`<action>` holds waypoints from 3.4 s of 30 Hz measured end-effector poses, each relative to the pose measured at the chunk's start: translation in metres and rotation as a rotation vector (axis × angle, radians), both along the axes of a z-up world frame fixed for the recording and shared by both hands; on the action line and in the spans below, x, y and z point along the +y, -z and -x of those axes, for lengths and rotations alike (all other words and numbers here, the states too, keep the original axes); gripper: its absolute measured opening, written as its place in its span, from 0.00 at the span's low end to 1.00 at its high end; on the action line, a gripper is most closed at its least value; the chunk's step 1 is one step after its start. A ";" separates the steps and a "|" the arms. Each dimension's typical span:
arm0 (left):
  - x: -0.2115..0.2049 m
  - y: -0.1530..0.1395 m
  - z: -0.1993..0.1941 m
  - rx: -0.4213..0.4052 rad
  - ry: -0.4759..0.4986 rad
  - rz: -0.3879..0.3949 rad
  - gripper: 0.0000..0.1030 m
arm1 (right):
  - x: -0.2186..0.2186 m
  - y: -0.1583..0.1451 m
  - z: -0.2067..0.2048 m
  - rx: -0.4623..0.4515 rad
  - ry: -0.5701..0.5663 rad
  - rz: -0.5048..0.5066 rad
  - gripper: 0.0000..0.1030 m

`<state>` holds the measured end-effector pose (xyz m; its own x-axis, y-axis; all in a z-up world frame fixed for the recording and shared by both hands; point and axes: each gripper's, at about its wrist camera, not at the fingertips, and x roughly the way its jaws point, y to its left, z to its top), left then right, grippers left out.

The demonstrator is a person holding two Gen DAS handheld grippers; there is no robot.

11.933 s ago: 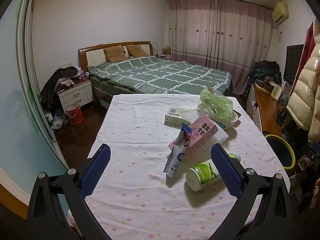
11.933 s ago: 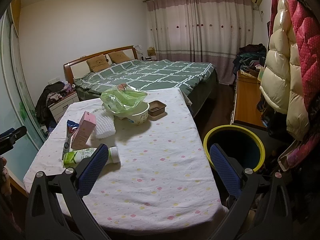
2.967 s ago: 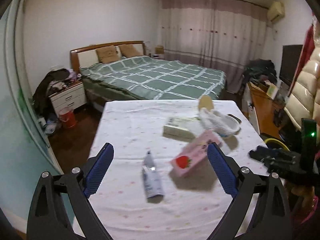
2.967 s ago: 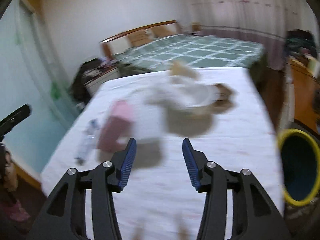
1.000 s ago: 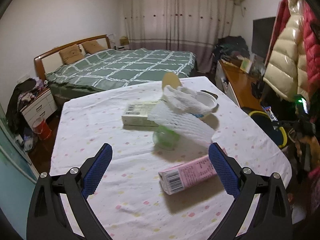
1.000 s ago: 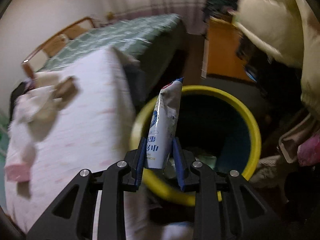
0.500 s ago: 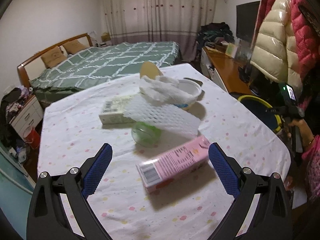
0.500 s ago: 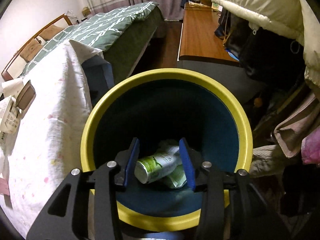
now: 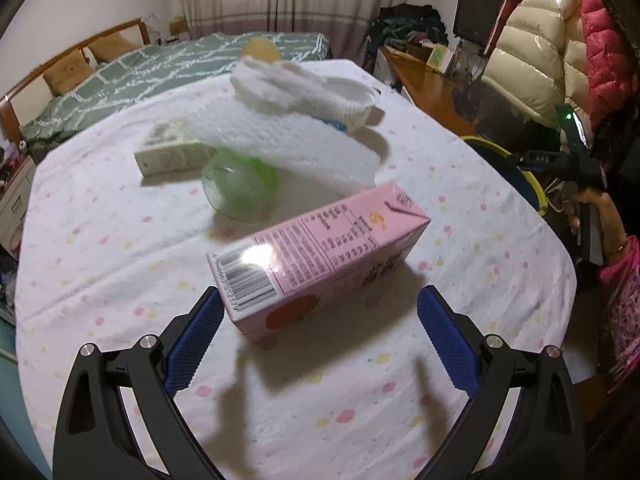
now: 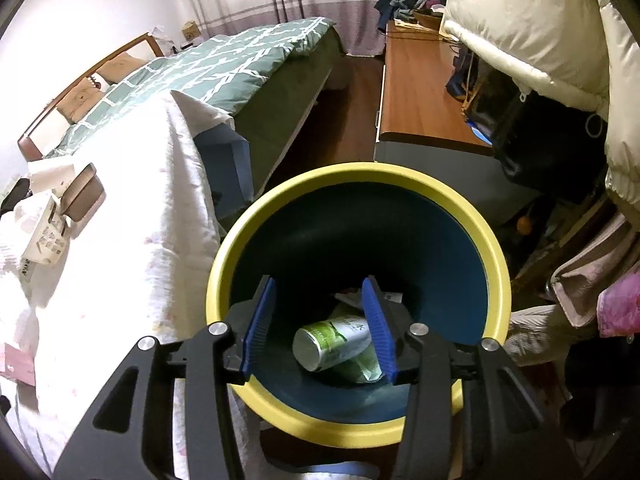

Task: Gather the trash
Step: 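Grasp the pink milk carton with the left gripper, then carry the pink carton over the yellow bin and open the left gripper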

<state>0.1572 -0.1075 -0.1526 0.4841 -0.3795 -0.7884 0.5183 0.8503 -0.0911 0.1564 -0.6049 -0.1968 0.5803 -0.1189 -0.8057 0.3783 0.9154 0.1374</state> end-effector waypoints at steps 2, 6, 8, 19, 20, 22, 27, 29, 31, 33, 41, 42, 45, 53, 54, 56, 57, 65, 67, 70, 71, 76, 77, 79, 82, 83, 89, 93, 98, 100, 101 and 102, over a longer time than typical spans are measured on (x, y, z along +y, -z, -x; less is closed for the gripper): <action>-0.007 0.001 0.005 0.035 0.029 0.029 0.93 | -0.001 -0.001 0.003 -0.004 0.000 -0.003 0.43; -0.034 0.001 0.021 0.102 0.123 0.082 0.93 | -0.003 -0.005 0.006 -0.017 0.001 -0.010 0.43; -0.053 0.000 0.033 0.130 0.194 0.111 0.93 | -0.003 -0.007 0.008 -0.027 -0.003 -0.014 0.43; -0.071 -0.032 0.031 0.050 0.185 0.005 0.93 | -0.007 -0.017 0.020 -0.067 -0.003 -0.020 0.43; -0.074 -0.030 0.023 0.051 0.169 -0.011 0.93 | -0.007 -0.017 0.020 -0.068 -0.003 -0.021 0.43; -0.084 -0.024 0.009 0.063 0.151 -0.035 0.92 | -0.005 -0.017 0.021 -0.067 -0.006 -0.020 0.43; -0.109 -0.002 -0.017 0.118 0.128 -0.114 0.78 | -0.003 -0.017 0.023 -0.054 -0.017 -0.004 0.43; -0.116 0.005 -0.024 0.139 0.130 -0.137 0.71 | -0.004 -0.016 0.023 -0.049 -0.017 -0.002 0.43; -0.122 0.008 -0.026 0.143 0.129 -0.153 0.68 | -0.007 -0.015 0.023 -0.044 -0.015 0.001 0.43; -0.126 0.011 -0.029 0.150 0.136 -0.165 0.63 | -0.009 -0.014 0.024 -0.041 -0.011 0.001 0.44; -0.132 0.008 -0.029 0.157 0.152 -0.191 0.38 | -0.013 -0.011 0.027 -0.034 -0.006 -0.007 0.44; -0.132 0.007 -0.028 0.156 0.156 -0.192 0.38 | -0.012 -0.011 0.027 -0.033 -0.008 -0.006 0.44; -0.134 0.005 -0.025 0.151 0.162 -0.193 0.38 | -0.012 -0.011 0.028 -0.033 -0.013 -0.008 0.44; -0.148 -0.033 -0.016 0.081 0.213 -0.123 0.38 | -0.014 -0.014 0.039 -0.044 -0.009 -0.001 0.43; -0.154 -0.038 -0.017 0.072 0.227 -0.116 0.38 | -0.016 -0.015 0.044 -0.048 -0.004 0.006 0.44; -0.167 -0.045 -0.019 0.060 0.252 -0.103 0.38 | -0.019 -0.018 0.050 -0.055 0.002 0.009 0.43; -0.177 -0.049 -0.021 0.053 0.267 -0.098 0.38 | -0.021 -0.020 0.056 -0.062 0.008 0.012 0.43; -0.282 -0.061 -0.039 0.045 0.397 -0.062 0.38 | -0.035 -0.034 0.092 -0.089 0.034 0.059 0.43; -0.316 -0.058 -0.044 0.044 0.427 -0.060 0.38 | -0.040 -0.035 0.102 -0.092 0.041 0.056 0.43; -0.362 -0.046 -0.053 0.077 0.455 -0.057 0.38 | -0.048 -0.035 0.112 -0.094 0.053 0.052 0.44; -0.375 -0.040 -0.055 0.084 0.459 -0.062 0.38 | -0.051 -0.034 0.115 -0.094 0.059 0.050 0.44; -0.432 -0.006 -0.063 0.117 0.471 -0.106 0.38 | -0.065 -0.029 0.126 -0.080 0.085 0.050 0.44; -0.438 0.001 -0.064 0.125 0.468 -0.114 0.38 | -0.067 -0.029 0.127 -0.078 0.088 0.048 0.44; -0.450 0.013 -0.067 0.141 0.458 -0.125 0.38 | -0.071 -0.026 0.130 -0.072 0.099 0.051 0.44; -0.453 0.021 -0.070 0.127 0.420 -0.125 0.73 | -0.074 -0.026 0.131 -0.070 0.106 0.043 0.44; -0.449 0.020 -0.069 0.117 0.407 -0.113 0.83 | -0.074 -0.025 0.131 -0.068 0.107 0.041 0.44; -0.385 -0.019 -0.059 0.047 0.358 -0.007 0.83 | -0.061 -0.026 0.124 -0.074 0.068 0.034 0.44; -0.313 -0.050 -0.045 -0.027 0.305 0.073 0.88 | -0.039 -0.029 0.105 -0.081 0.012 0.033 0.44; -0.198 -0.075 -0.036 -0.122 0.156 0.115 0.90 | 0.004 -0.040 0.077 -0.106 -0.082 0.040 0.44; -0.154 -0.078 -0.035 -0.163 0.075 0.099 0.90 | 0.028 -0.047 0.064 -0.118 -0.134 0.044 0.44; -0.134 -0.078 -0.033 -0.185 0.038 0.092 0.90 | 0.038 -0.049 0.058 -0.121 -0.154 0.042 0.44; -0.107 -0.079 -0.031 -0.214 -0.008 0.084 0.90 | 0.050 -0.052 0.050 -0.126 -0.182 0.038 0.44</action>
<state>0.1886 -0.2149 -0.0733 0.6403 -0.4352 -0.6329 0.5266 0.8486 -0.0508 0.1067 -0.5544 -0.1451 0.6910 -0.0314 -0.7221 0.1881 0.9724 0.1377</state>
